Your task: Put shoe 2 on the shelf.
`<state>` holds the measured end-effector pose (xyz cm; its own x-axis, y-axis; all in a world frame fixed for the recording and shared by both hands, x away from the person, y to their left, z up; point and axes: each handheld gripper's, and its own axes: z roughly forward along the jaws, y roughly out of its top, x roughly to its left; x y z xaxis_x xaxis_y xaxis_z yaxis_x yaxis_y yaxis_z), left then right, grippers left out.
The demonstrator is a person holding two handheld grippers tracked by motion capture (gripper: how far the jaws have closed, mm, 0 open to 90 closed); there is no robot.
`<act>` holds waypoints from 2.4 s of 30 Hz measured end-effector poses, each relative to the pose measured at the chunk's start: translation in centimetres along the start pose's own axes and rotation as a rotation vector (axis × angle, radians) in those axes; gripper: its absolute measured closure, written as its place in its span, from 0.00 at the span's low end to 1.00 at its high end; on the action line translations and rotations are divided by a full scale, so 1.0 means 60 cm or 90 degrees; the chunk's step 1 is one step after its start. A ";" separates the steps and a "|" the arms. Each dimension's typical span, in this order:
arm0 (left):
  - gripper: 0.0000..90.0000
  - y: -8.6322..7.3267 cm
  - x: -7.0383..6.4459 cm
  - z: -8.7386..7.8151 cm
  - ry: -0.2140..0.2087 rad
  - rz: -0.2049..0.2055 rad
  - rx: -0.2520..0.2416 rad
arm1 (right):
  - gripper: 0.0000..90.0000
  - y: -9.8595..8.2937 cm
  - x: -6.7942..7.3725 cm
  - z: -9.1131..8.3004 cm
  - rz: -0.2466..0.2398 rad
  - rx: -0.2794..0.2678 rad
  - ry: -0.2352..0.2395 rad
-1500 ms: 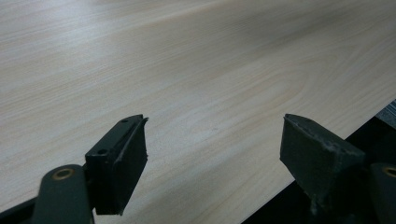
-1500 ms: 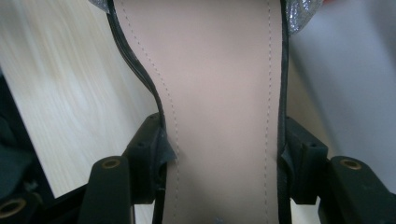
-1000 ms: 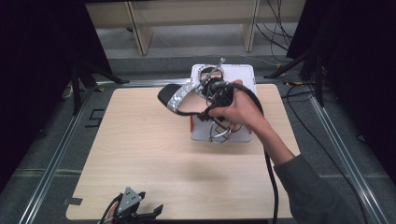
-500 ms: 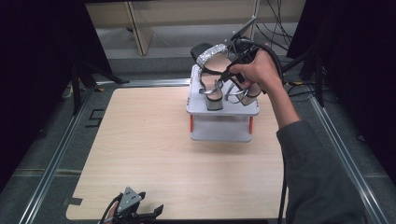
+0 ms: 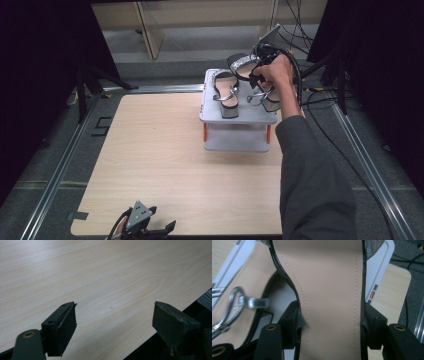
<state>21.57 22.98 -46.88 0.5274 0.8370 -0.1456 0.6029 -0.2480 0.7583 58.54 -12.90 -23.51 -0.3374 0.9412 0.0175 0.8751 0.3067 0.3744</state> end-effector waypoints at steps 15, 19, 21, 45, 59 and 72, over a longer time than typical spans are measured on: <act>0.21 0.001 -0.005 -0.001 -0.013 0.016 -0.003 | 0.47 0.015 -0.021 0.069 0.121 0.058 -0.047; 0.21 0.002 -0.003 -0.004 -0.005 0.026 0.005 | 0.45 0.013 -0.019 0.081 0.154 0.046 -0.054; 0.21 0.002 -0.003 -0.004 -0.005 0.027 0.005 | 0.44 0.011 -0.021 0.082 0.154 0.035 -0.048; 0.21 0.002 -0.009 0.000 -0.015 0.022 0.001 | 0.22 -0.014 -0.016 0.024 0.113 0.051 0.117; 0.21 0.003 -0.006 0.001 -0.011 0.026 0.004 | 0.28 -0.018 -0.042 -0.005 0.102 -0.047 0.136; 0.21 0.000 -0.005 0.001 0.007 0.035 0.008 | 0.28 -0.124 -0.097 -0.052 0.024 -0.133 0.181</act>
<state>21.44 22.70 -46.86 0.5534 0.8273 -0.0959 0.5807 -0.3008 0.7565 52.93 -21.11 -23.52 -0.4155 0.8648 0.2819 0.8085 0.2091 0.5501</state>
